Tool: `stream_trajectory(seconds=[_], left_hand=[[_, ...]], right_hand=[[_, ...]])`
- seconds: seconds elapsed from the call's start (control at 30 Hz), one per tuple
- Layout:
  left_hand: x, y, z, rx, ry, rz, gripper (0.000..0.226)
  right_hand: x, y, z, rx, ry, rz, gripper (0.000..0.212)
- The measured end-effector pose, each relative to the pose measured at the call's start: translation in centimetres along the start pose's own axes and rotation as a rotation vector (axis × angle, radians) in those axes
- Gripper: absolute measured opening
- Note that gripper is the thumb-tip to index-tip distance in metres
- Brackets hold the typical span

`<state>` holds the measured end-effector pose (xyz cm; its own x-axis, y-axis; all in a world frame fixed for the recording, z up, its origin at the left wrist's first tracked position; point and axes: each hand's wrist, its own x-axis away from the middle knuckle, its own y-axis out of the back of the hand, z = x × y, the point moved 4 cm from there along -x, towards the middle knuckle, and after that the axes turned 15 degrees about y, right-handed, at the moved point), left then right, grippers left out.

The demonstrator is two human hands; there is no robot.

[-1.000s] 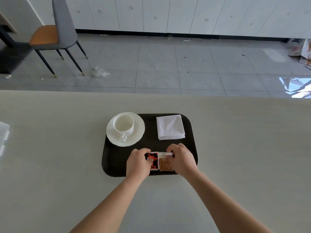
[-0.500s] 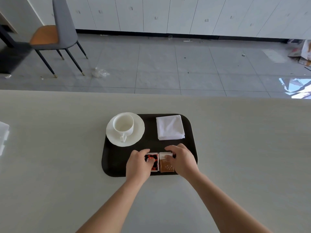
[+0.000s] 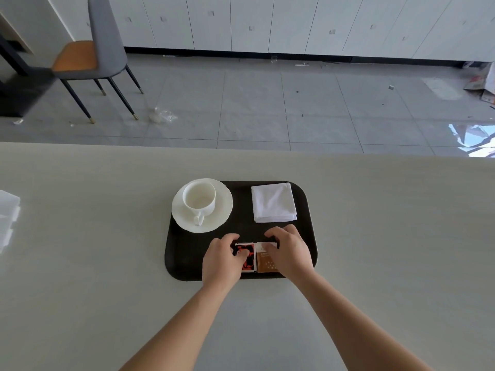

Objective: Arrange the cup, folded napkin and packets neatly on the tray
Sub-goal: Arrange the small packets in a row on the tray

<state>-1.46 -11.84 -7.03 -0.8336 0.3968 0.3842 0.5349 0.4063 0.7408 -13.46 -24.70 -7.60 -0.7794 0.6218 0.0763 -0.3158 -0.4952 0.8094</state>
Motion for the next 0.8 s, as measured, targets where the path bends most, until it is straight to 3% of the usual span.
stream_trajectory(seconds=[0.2,0.5,0.63,0.8], left_hand=[[0.5,0.5,1.4,0.090,0.066,0.033,0.046],[0.9,0.3,1.0,0.108,0.087,0.080,0.041],[1.2,0.5,1.3,0.134,0.100,0.086,0.042],[1.5,0.9,1.8,0.196,0.143,0.094,0.046]], right_hand=[[2.2,1.2,-1.5,-0.042,-0.022,-0.077,0.026],[3.0,0.9,-0.8,-0.055,-0.065,-0.007,0.019],[3.3,1.0,-0.7,-0.127,-0.089,-0.029,0.038],[3.8,1.4,-0.6,-0.120,-0.082,-0.082,0.036]])
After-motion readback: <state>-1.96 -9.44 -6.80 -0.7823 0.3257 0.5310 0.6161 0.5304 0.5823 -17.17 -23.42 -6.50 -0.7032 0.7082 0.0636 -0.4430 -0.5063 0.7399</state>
